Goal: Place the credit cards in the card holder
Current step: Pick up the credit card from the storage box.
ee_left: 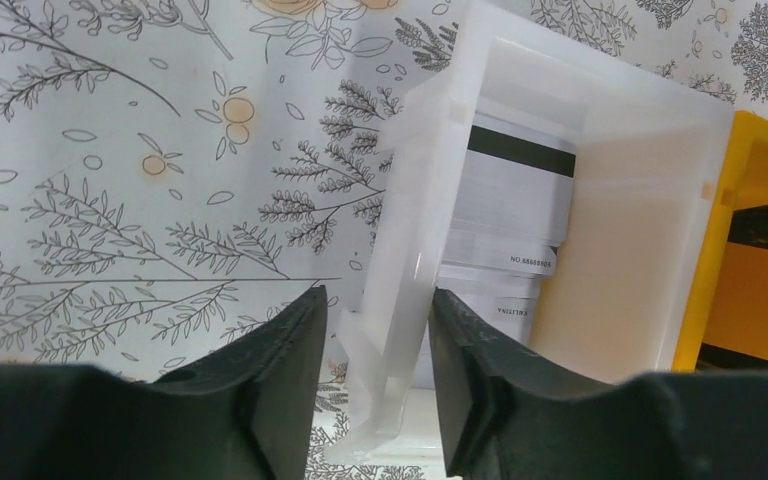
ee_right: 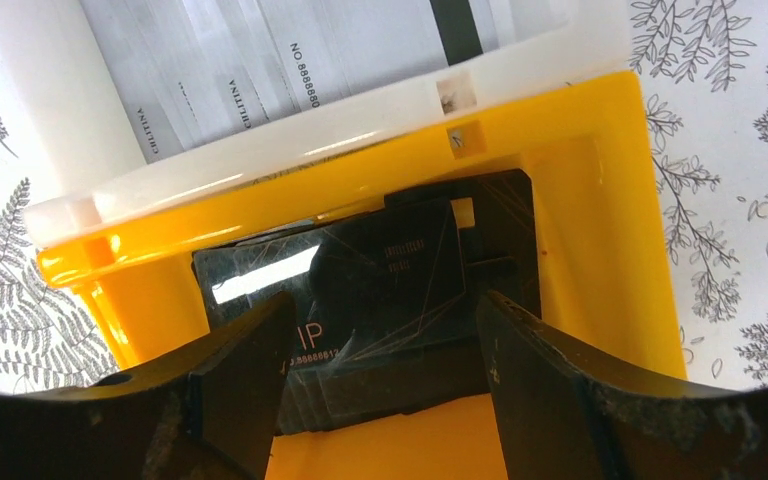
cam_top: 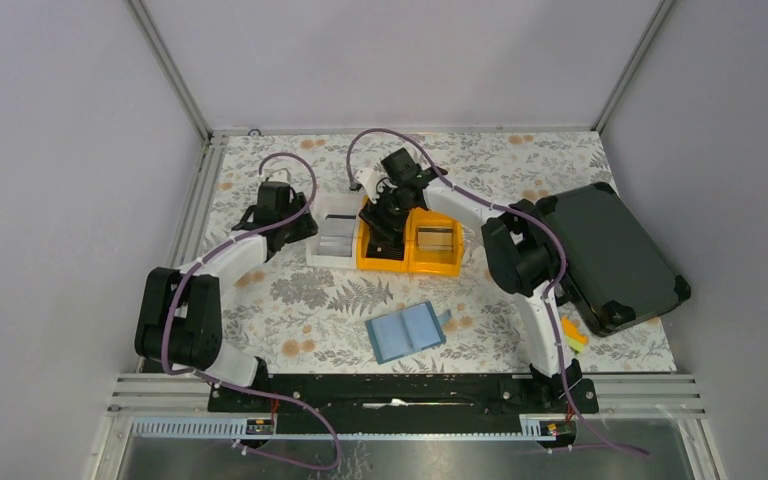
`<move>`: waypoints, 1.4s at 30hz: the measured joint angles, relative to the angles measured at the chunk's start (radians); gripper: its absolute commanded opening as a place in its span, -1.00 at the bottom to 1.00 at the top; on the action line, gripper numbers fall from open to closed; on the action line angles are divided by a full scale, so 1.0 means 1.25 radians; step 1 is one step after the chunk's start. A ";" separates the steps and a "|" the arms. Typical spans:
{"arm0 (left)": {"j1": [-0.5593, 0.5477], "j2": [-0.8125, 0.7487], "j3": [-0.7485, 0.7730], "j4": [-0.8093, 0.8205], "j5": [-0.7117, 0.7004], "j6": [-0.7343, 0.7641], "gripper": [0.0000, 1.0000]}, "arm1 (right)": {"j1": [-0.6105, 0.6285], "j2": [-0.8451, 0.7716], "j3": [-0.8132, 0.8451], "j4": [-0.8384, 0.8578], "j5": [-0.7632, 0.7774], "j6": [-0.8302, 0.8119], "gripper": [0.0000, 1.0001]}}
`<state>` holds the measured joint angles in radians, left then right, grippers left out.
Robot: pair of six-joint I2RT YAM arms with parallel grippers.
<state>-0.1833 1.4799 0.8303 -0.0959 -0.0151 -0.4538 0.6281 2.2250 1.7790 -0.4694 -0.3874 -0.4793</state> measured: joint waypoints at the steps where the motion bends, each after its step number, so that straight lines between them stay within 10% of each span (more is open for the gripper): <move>1: -0.001 0.006 0.005 -0.001 0.002 0.006 -0.21 | 0.000 0.010 0.013 -0.010 -0.001 -0.003 0.46; 26: -0.009 0.039 0.045 0.002 0.017 0.083 -0.82 | -0.022 0.069 0.063 -0.075 -0.169 0.018 -0.04; 37: -0.010 0.041 0.051 -0.008 0.016 0.088 -0.79 | -0.019 0.059 0.039 -0.085 -0.237 0.056 0.18; 42: -0.011 0.044 0.054 -0.011 0.017 0.088 -0.31 | -0.019 0.034 -0.011 -0.039 -0.243 0.065 0.17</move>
<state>-0.1970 1.5345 0.8978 -0.1093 0.0067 -0.3443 0.6041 2.2681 1.7657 -0.5186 -0.6907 -0.3985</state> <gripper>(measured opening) 0.209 0.585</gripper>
